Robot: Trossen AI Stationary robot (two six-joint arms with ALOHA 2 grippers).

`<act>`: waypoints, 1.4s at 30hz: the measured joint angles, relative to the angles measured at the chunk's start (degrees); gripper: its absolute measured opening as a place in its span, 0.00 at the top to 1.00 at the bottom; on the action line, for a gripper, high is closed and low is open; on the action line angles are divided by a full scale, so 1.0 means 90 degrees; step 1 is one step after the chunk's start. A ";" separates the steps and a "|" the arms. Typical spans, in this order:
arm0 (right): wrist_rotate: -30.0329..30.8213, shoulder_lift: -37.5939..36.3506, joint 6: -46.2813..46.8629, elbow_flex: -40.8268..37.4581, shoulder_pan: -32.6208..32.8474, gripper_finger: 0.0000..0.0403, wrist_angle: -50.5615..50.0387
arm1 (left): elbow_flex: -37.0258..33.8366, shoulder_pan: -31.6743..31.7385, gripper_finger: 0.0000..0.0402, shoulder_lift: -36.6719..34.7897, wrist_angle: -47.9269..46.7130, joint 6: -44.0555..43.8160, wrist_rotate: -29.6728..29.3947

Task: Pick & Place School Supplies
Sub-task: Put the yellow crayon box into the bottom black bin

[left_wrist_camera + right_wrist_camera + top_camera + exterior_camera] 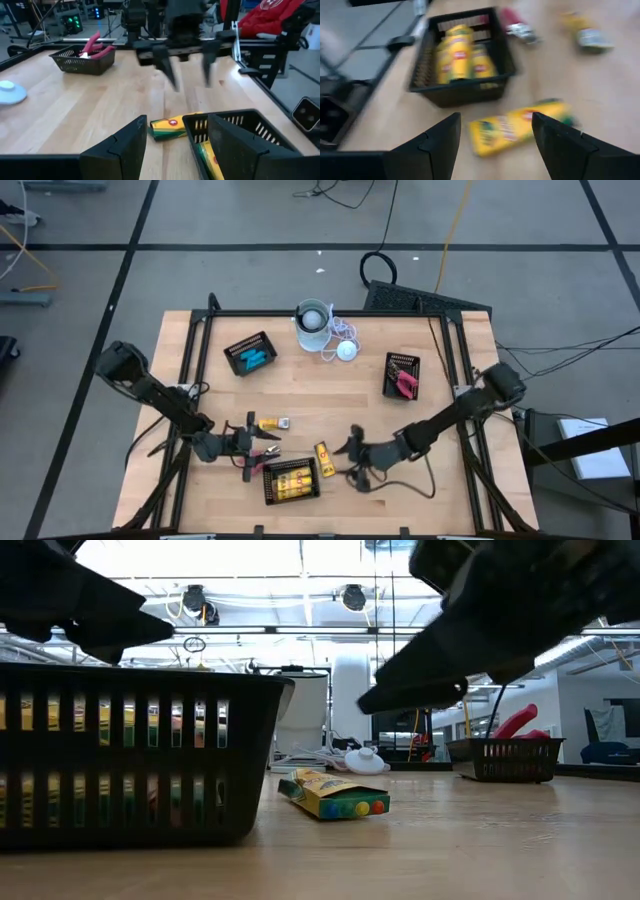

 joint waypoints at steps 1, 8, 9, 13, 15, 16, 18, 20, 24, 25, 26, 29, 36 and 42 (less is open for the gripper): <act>-0.0144 0.0134 0.0065 0.0199 0.0036 0.42 -0.0093 | 0.0000 0.0000 0.47 -0.0016 -0.0060 0.0000 0.0001; -0.0608 0.0490 0.0531 0.0775 0.0311 0.48 -0.0440 | 0.0000 0.0000 0.47 -0.0026 -0.0184 0.0010 -0.0002; -0.0626 0.0488 0.0627 0.0799 0.0337 0.52 -0.0530 | 0.0000 0.0000 0.47 -0.0026 -0.0179 0.0012 -0.0002; -0.0863 0.0491 0.0936 0.0796 0.0440 0.72 -0.0765 | 0.0000 0.0000 0.47 -0.0026 -0.0181 0.0053 -0.0028; -0.0948 0.0486 0.0985 0.0797 0.0515 0.86 -0.0745 | 0.0000 0.0000 0.47 -0.0026 -0.0179 0.0101 -0.0060; -0.0969 0.0484 0.0975 0.0798 0.0549 0.93 -0.0741 | 0.0000 0.0000 0.47 -0.0026 -0.0179 0.0108 -0.0098; -0.1092 0.0545 0.0961 0.0798 0.0605 0.97 -0.0697 | 0.0000 0.0000 0.47 -0.0026 -0.0174 0.0135 -0.0162; -0.1298 0.0610 0.1047 0.0796 0.0619 0.99 -0.0677 | 0.0000 0.0000 0.47 -0.0026 -0.0171 0.0160 -0.0186; -0.1662 0.0956 0.1222 0.0803 0.0598 1.00 -0.0275 | 0.0000 0.0000 0.47 -0.0026 -0.0147 0.0174 -0.0223; -0.1760 0.1066 0.1235 0.0796 0.0571 1.00 -0.0222 | 0.0000 0.0000 0.47 -0.0026 -0.0145 0.0186 -0.0234; -0.1817 0.1157 0.1246 0.0788 0.0542 1.00 -0.0126 | 0.0000 0.0000 0.47 -0.0026 -0.0140 0.0187 -0.0280; -0.1965 0.1388 0.1286 0.0832 0.0390 1.00 0.0100 | 0.0000 0.0000 0.47 -0.0026 -0.0134 0.0190 -0.0395; -0.2118 0.1728 0.0851 0.1109 -0.0004 1.00 0.0118 | 0.0000 0.0033 0.47 -0.0026 -0.0067 0.0270 -0.0454; -0.2032 0.1817 0.0595 0.1187 -0.0412 1.00 -0.0063 | 0.0000 0.0061 0.47 -0.0026 -0.0043 0.0330 -0.0464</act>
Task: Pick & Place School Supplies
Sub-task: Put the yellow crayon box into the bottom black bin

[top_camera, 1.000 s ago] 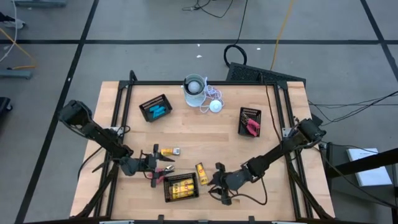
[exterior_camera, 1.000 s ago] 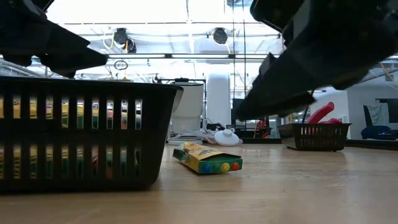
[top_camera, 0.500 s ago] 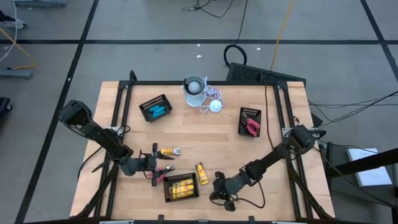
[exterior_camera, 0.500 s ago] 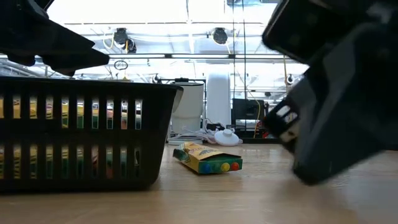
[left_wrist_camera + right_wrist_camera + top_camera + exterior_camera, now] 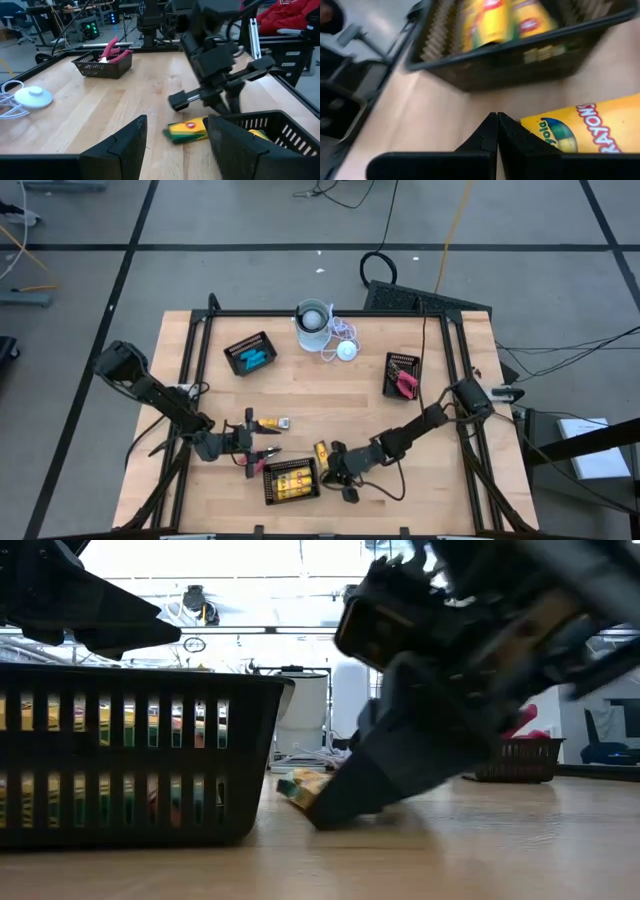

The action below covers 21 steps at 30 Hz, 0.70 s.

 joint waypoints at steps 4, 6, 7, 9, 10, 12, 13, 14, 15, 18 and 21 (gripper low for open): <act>0.0185 0.0000 -0.0135 0.0000 -0.0233 1.00 -0.0232 | 0.0000 0.0000 0.47 0.0000 -0.0002 0.0017 -0.0010; 0.0182 0.0000 -0.0191 0.0000 -0.0347 1.00 -0.0276 | 0.0000 0.0000 0.47 0.0000 -0.0002 0.0031 -0.0040; 0.0186 0.0000 -0.0198 0.0000 -0.0415 1.00 -0.0334 | 0.0000 0.0000 0.47 0.0000 -0.0002 0.0054 -0.0056; 0.0188 -0.0005 -0.0223 0.0002 -0.0556 1.00 -0.0490 | 0.0000 0.0000 0.47 0.0000 -0.0002 0.0081 -0.0074; 0.0210 -0.0005 -0.0239 0.0002 -0.0622 1.00 -0.0581 | 0.0000 0.0000 0.47 0.0000 -0.0002 0.0114 -0.0080; 0.0259 -0.0002 -0.0242 0.0000 -0.0752 1.00 -0.0659 | 0.0000 0.0000 0.47 0.0000 -0.0002 0.0129 -0.0083; 0.0322 -0.0002 -0.0253 0.0000 -0.0811 1.00 -0.0705 | 0.0000 0.0000 0.47 0.0000 -0.0002 0.0129 -0.0085; 0.0415 -0.0002 -0.0259 0.0000 -0.0867 1.00 -0.0764 | 0.0000 0.0000 0.47 0.0000 -0.0002 0.0131 -0.0083; 0.0524 -0.0002 -0.0261 -0.0002 -0.0919 1.00 -0.0853 | 0.0000 0.0000 0.47 0.0000 -0.0002 0.0135 -0.0085; 0.0908 0.0000 -0.0225 -0.0005 -0.1062 1.00 -0.1122 | 0.0002 0.0000 0.47 0.0000 -0.0002 0.0146 -0.0087; 0.1155 0.0000 -0.0155 -0.0005 -0.1186 1.00 -0.1330 | 0.0002 0.0000 0.47 0.0000 -0.0002 0.0160 -0.0090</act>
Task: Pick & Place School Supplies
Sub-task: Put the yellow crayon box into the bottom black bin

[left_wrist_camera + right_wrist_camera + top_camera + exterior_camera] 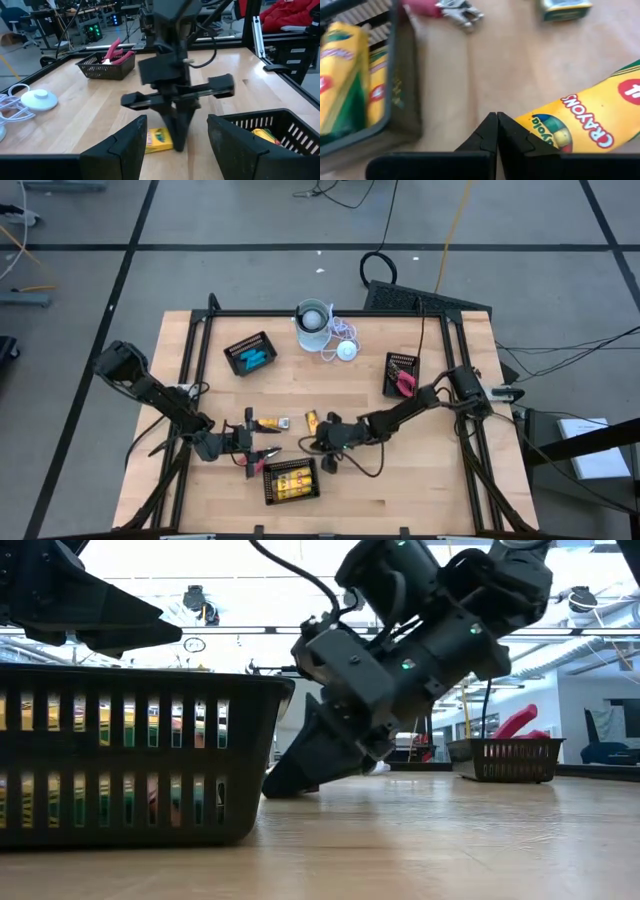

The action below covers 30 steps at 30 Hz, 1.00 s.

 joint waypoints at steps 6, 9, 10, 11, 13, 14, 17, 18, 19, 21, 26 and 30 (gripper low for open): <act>0.0507 -0.0057 0.0179 -0.0002 -0.0116 1.00 -0.0456 | 0.0000 0.0000 0.47 0.0000 0.0000 0.0055 -0.0002; 0.0957 -0.0120 0.0368 -0.0005 -0.0136 1.00 -0.0807 | 0.0000 0.0000 0.47 0.0000 0.0000 0.0057 -0.0002; 0.1073 -0.0169 0.0437 -0.0005 -0.0127 1.00 -0.0955 | 0.0000 0.0000 0.47 0.0000 0.0000 0.0057 -0.0004; 0.1185 -0.0207 0.0491 -0.0010 -0.0127 1.00 -0.1071 | 0.0000 0.0000 0.47 0.0000 0.0001 0.0057 -0.0002; 0.1353 -0.0267 0.0601 -0.0012 -0.0127 1.00 -0.1203 | 0.0000 0.0000 0.47 0.0000 0.0000 0.0057 -0.0002; 0.1427 -0.0281 0.0674 -0.0012 -0.0114 1.00 -0.1291 | 0.0000 0.0000 0.47 0.0000 0.0000 0.0057 -0.0002; 0.1736 -0.0353 0.0863 -0.0012 -0.0033 1.00 -0.1583 | 0.0000 0.0000 0.47 0.0000 0.0000 0.0055 0.0000; 0.1828 -0.0365 0.0924 -0.0015 -0.0020 1.00 -0.1635 | 0.0000 0.0000 0.47 0.0000 0.0000 0.0054 0.0001; 0.1951 -0.0371 0.1006 -0.0015 0.0002 1.00 -0.1691 | 0.0000 0.0000 0.47 0.0000 0.0000 0.0054 0.0001; 0.2203 -0.0364 0.1133 -0.0015 0.0047 1.00 -0.1860 | 0.0002 0.0000 0.47 0.0000 -0.0002 0.0054 0.0002; 0.2686 -0.0367 0.1385 -0.0015 0.0051 1.00 -0.2168 | 0.0002 0.0000 0.47 0.0000 -0.0002 0.0054 0.0002; 0.3015 -0.0367 0.1423 -0.0015 0.0048 1.00 -0.2288 | 0.0002 0.0000 0.47 0.0000 -0.0005 0.0054 0.0003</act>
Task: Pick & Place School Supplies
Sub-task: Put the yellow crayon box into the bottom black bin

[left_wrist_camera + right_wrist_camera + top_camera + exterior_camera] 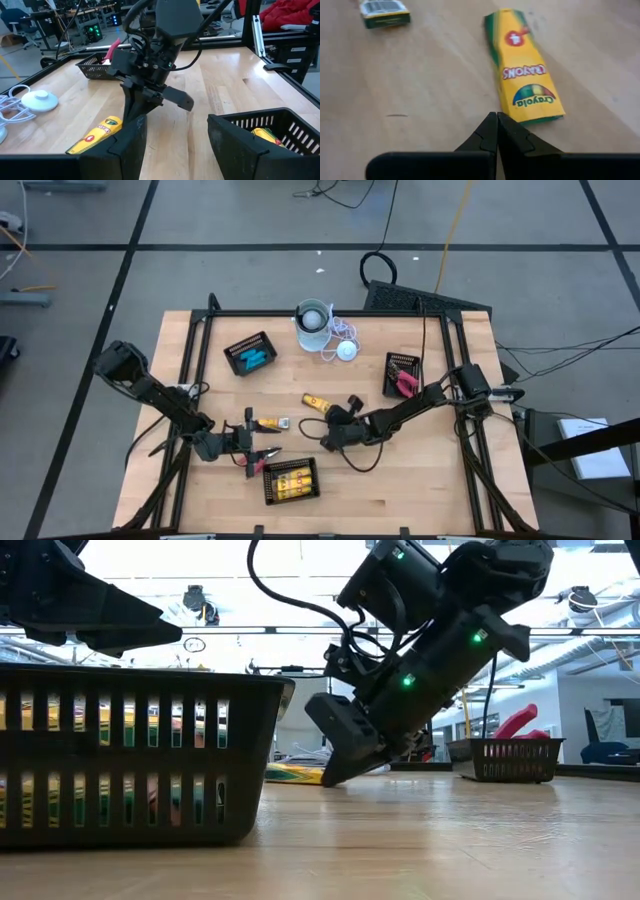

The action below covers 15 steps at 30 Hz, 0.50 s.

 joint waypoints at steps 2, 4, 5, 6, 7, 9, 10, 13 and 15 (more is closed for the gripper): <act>0.0152 0.0000 -0.0001 0.0000 0.0000 1.00 -0.0013 | 0.0000 0.0000 0.47 0.0000 0.0000 0.0000 -0.0001; 0.0326 0.0001 0.0023 -0.0002 0.0000 1.00 -0.0106 | 0.0000 0.0000 0.47 0.0000 0.0000 0.0000 0.0002; 0.0412 0.0002 0.0043 -0.0002 0.0000 1.00 -0.0174 | 0.0000 0.0000 0.47 0.0000 -0.0002 0.0000 0.0000; 0.0502 0.0002 0.0081 -0.0002 0.0000 1.00 -0.0276 | 0.0000 0.0000 0.47 0.0000 -0.0001 0.0000 0.0000; 0.0604 0.0002 0.0113 -0.0002 -0.0001 1.00 -0.0376 | 0.0000 0.0000 0.47 0.0000 -0.0002 0.0000 0.0000; 0.0719 0.0002 0.0115 -0.0002 -0.0003 1.00 -0.0477 | 0.0000 0.0000 0.47 0.0000 -0.0004 0.0005 0.0002; 0.0737 0.0002 0.0108 -0.0002 -0.0005 1.00 -0.0496 | 0.0000 0.0000 0.47 0.0000 -0.0002 0.0010 0.0003; 0.0694 -0.0016 -0.0178 -0.0002 0.0011 1.00 -0.0462 | 0.0000 0.0000 0.47 0.0000 -0.0005 0.0024 0.0004; 0.0537 -0.0145 -0.0710 -0.0002 0.0107 1.00 -0.0412 | 0.0000 0.0000 0.47 0.0000 -0.0005 0.0031 0.0004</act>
